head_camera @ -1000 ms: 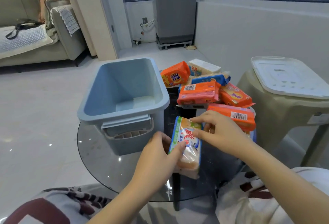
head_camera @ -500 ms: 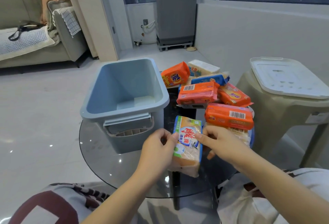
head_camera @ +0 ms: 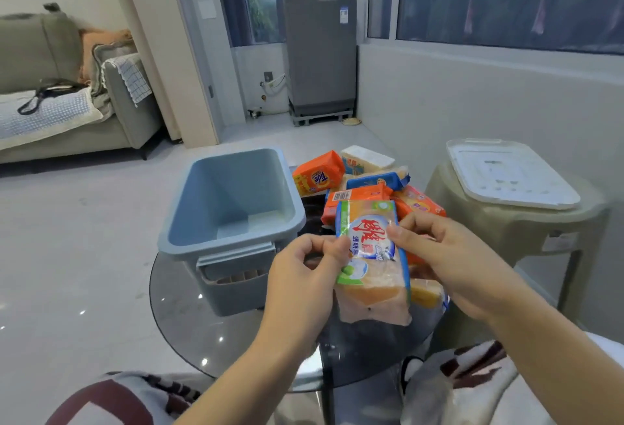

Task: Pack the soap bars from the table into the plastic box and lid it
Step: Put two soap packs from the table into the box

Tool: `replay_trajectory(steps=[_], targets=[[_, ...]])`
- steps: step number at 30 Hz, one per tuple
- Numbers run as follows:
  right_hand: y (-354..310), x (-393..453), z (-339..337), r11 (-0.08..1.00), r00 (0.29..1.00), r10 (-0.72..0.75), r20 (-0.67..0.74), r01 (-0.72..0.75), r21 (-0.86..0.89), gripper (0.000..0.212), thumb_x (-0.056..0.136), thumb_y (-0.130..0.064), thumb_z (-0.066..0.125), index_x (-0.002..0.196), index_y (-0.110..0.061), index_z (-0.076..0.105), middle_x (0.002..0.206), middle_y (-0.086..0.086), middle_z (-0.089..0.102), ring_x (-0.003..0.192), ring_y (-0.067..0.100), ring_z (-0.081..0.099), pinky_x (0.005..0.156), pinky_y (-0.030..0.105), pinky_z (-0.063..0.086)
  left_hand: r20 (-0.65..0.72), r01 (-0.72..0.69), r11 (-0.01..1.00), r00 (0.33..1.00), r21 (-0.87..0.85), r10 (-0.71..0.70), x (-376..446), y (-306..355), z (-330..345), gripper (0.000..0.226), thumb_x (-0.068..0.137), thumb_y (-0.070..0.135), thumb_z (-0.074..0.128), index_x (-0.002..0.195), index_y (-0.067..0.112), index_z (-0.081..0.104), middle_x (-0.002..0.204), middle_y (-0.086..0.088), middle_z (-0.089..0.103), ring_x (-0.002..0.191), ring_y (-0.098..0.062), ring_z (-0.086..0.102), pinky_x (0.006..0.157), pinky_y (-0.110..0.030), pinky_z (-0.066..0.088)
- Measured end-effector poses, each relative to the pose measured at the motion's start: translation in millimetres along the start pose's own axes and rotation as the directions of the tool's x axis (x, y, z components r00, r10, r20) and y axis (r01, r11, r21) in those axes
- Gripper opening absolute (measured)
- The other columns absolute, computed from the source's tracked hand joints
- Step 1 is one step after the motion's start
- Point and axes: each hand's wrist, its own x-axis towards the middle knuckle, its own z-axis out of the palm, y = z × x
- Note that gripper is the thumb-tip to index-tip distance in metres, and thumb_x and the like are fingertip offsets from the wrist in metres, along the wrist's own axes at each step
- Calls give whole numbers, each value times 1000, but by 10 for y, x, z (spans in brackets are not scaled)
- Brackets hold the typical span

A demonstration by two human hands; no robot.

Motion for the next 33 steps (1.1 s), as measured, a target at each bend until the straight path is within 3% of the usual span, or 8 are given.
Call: replay_trajectory(steps=[7, 10, 13, 18, 25, 28, 31, 33], targets=[[-554, 291, 167, 977, 979, -191, -68, 196, 88, 21, 72, -33, 68, 57, -21, 60, 69, 0, 74, 64, 20, 72, 48, 27, 56, -38, -95, 995, 995, -28, 94, 372, 649, -47, 11, 77, 11, 75, 79, 8, 64, 68, -2, 75, 56, -12, 71, 43, -19, 51], [-633, 597, 382, 960, 961, -241, -135, 256, 114, 28, 84, -21, 65, 58, -16, 55, 68, 7, 70, 65, 26, 69, 56, 36, 56, -78, -87, 996, 993, 13, 88, 641, 793, -176, 32, 74, 10, 77, 104, 10, 66, 95, 1, 73, 78, -17, 74, 57, -27, 58], [-695, 906, 596, 951, 957, -241, -163, 266, 159, 31, 85, -16, 64, 56, -14, 54, 59, 2, 65, 63, 23, 65, 55, 34, 55, -102, 38, 999, 994, 21, -35, 946, 888, -386, 44, 72, 13, 79, 111, 4, 60, 113, -10, 66, 89, -21, 70, 59, -28, 57], [-681, 1344, 889, 965, 976, -197, -96, 210, 157, 30, 86, -16, 63, 57, -14, 56, 54, -2, 67, 60, 19, 69, 57, 35, 58, -49, 188, 980, 980, -59, -191, 1326, 884, -668, 20, 78, 12, 72, 94, 1, 74, 75, -11, 77, 54, -15, 70, 44, -20, 52], [-535, 1766, 1066, 974, 988, -152, -13, 152, 168, 30, 86, -19, 63, 57, -18, 61, 78, 11, 71, 78, 27, 70, 75, 46, 57, 57, 372, 926, 928, -65, -368, 1609, 710, -873, 42, 83, 29, 66, 122, 14, 59, 116, -12, 70, 83, -25, 67, 63, -33, 55], [-507, 1894, 1064, 984, 985, -165, 59, 160, 80, 22, 84, -29, 65, 64, -19, 66, 82, 6, 73, 83, 23, 69, 78, 41, 57, 89, 417, 907, 907, -63, -411, 1720, 703, -916, 41, 87, 28, 59, 125, 15, 57, 119, -13, 68, 85, -27, 65, 63, -32, 54], [-401, 1946, 1007, 982, 979, -178, 101, 183, -45, 11, 80, -37, 67, 76, -26, 69, 81, -12, 72, 80, 2, 66, 70, 13, 51, 74, 514, 849, 858, -120, -509, 1800, 688, -973, 31, 91, 26, 52, 117, 13, 62, 106, -15, 70, 77, -27, 66, 63, -35, 54], [-280, 1939, 967, 981, 978, -148, 145, 164, -103, 17, 80, -40, 66, 94, -32, 66, 98, -15, 69, 94, -3, 62, 79, 13, 48, 8, 548, 831, 835, -95, -549, 1852, 628, -1020, 24, 91, 22, 52, 108, 9, 63, 86, -16, 73, 65, -26, 68, 58, -33, 54]])
